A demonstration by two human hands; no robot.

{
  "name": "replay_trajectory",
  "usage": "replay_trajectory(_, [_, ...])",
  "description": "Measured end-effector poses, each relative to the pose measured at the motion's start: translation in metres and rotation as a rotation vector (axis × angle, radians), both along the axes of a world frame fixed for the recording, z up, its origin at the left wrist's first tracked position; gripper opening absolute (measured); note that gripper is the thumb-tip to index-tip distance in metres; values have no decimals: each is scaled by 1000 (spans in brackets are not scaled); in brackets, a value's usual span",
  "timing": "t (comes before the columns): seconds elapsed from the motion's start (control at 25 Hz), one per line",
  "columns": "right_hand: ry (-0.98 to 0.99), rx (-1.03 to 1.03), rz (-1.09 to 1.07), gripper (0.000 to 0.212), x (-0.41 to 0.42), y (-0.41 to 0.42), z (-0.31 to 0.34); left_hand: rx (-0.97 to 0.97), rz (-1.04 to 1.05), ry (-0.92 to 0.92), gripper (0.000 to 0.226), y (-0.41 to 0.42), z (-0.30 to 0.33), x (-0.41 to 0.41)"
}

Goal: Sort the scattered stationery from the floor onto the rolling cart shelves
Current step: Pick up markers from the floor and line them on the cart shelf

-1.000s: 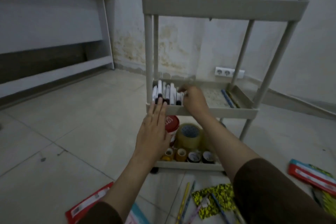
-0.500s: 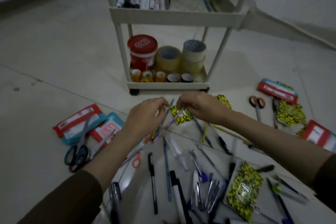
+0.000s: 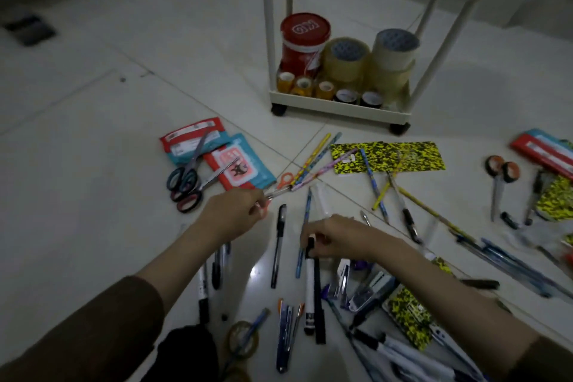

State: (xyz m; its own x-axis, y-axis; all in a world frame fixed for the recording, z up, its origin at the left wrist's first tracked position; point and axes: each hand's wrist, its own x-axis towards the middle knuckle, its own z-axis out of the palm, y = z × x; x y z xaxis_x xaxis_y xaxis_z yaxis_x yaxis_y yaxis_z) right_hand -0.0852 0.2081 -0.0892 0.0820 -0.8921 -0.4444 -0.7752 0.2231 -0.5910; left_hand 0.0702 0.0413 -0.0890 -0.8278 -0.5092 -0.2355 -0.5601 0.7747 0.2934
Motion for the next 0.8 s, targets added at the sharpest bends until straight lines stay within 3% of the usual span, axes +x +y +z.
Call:
replay_trajectory(0.12, [85,169,143,21,19,-2,-18,-5,81,-76,24,5,-1,25])
replay_trajectory(0.4, [219,137,-57,22,29,-13,-29,-53,263,-151,22,0,6,61])
replay_trajectory(0.6, [-82,-131,-368,21,23,-28,-13,-91,472,-131,20,1,-9,87])
replay_trajectory(0.8, [-590,-336,-695,18,35,-39,0,-83,449,-216,33,15,-27,92])
